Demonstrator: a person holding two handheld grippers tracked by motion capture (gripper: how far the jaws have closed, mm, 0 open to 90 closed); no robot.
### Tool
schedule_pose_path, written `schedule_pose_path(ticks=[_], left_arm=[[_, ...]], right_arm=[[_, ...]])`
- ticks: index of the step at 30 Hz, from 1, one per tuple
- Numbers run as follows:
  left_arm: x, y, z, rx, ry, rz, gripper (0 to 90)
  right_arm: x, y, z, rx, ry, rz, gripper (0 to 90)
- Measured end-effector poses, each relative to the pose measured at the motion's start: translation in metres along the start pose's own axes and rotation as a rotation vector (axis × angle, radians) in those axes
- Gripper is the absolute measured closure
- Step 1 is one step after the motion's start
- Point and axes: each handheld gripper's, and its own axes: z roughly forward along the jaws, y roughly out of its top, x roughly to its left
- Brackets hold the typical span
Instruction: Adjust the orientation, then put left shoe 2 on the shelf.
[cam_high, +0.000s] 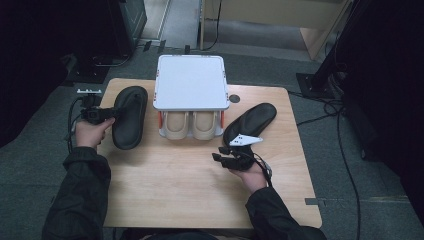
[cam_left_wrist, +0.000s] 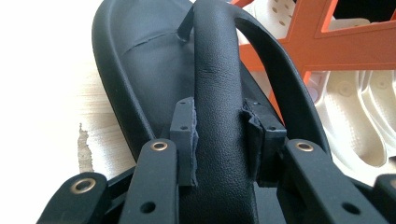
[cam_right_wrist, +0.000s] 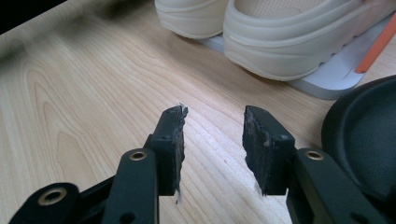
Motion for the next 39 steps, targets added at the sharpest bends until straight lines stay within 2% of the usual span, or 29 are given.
schedule_pose_path(ticks=[10,12,14,19,29,31,39], left_arm=[[-0.008,0.017,-0.008,-0.001,0.011,0.008,67.9],[-0.007,0.021,-0.011,-0.005,-0.009,-0.007,67.9],[-0.009,0.026,-0.015,-0.014,-0.012,-0.007,67.9],[-0.015,0.039,-0.024,-0.023,0.006,0.008,67.9],[-0.028,0.066,-0.042,-0.033,0.026,0.012,67.9],[-0.031,0.072,-0.045,-0.048,0.023,0.009,67.9],[-0.051,0.096,-0.054,-0.066,0.029,0.043,67.8]], right_arm=[[0.0,0.001,0.001,0.001,0.007,-0.003,58.9],[0.0,0.002,0.001,-0.003,0.006,-0.003,58.9],[-0.001,0.003,0.0,-0.005,0.008,-0.006,58.9],[-0.001,0.004,0.002,-0.003,0.009,-0.006,58.9],[-0.001,0.004,0.005,-0.003,0.023,0.001,59.1],[-0.001,0.004,0.006,-0.004,0.025,0.004,59.1],[-0.002,0.005,0.005,-0.004,0.024,0.007,59.1]])
